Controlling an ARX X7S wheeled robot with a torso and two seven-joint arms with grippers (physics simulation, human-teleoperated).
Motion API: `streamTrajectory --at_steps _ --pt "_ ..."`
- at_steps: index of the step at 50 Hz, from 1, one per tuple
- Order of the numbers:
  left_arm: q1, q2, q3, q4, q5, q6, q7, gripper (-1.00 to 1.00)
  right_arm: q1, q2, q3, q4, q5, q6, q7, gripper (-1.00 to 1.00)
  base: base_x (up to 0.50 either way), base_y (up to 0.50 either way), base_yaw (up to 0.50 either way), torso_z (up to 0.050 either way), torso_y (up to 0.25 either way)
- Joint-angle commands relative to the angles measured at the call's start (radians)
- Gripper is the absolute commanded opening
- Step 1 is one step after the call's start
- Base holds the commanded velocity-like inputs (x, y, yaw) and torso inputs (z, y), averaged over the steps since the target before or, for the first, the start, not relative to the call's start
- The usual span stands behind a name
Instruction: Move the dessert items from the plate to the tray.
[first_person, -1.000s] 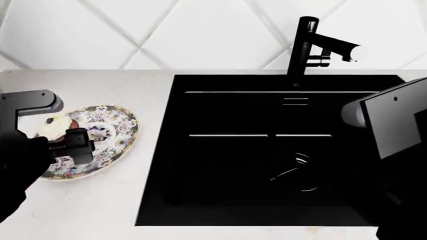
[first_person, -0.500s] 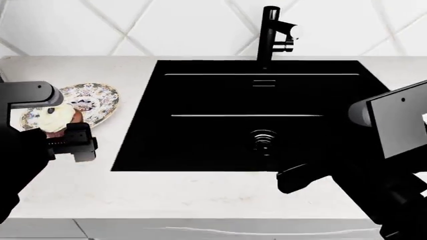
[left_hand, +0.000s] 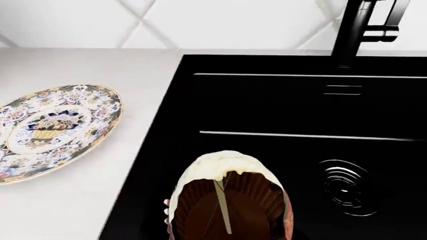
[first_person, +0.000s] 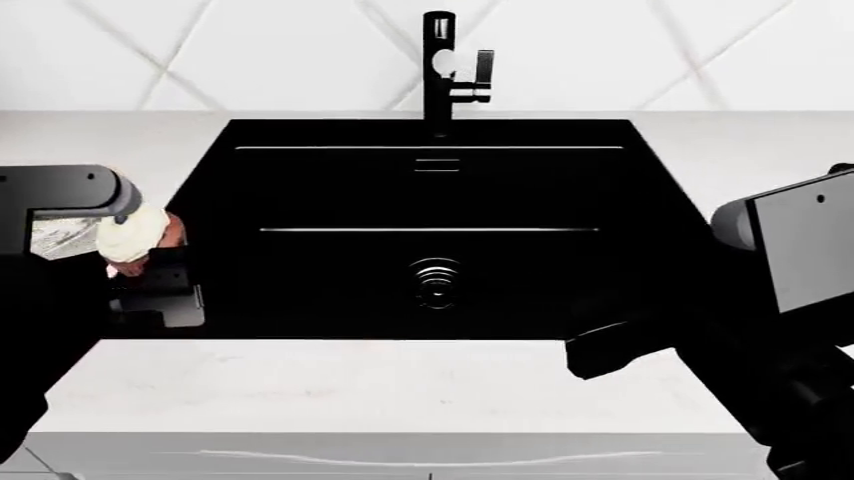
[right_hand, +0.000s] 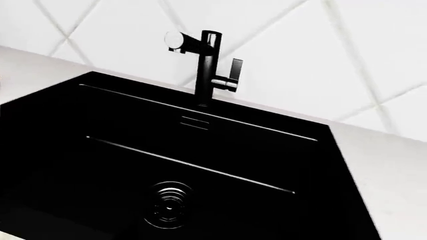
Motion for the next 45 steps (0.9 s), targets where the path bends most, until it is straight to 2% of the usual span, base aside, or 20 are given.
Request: streamTrajectory --at_steps 1,45 --pt "-0.005 0.001 0.001 0.014 -0.008 0.008 0.003 -1.0 -0.004 0.005 0.004 -0.004 -0.005 -0.004 -0.002 1.0 0.0 -0.5 0.0 0.0 0.0" --pt "-0.04 0.001 0.025 0.031 -0.008 -0.01 0.013 -1.0 -0.016 0.02 0.006 -0.003 -0.009 -0.021 0.006 1.0 0.0 -0.5 0.0 0.0 0.0"
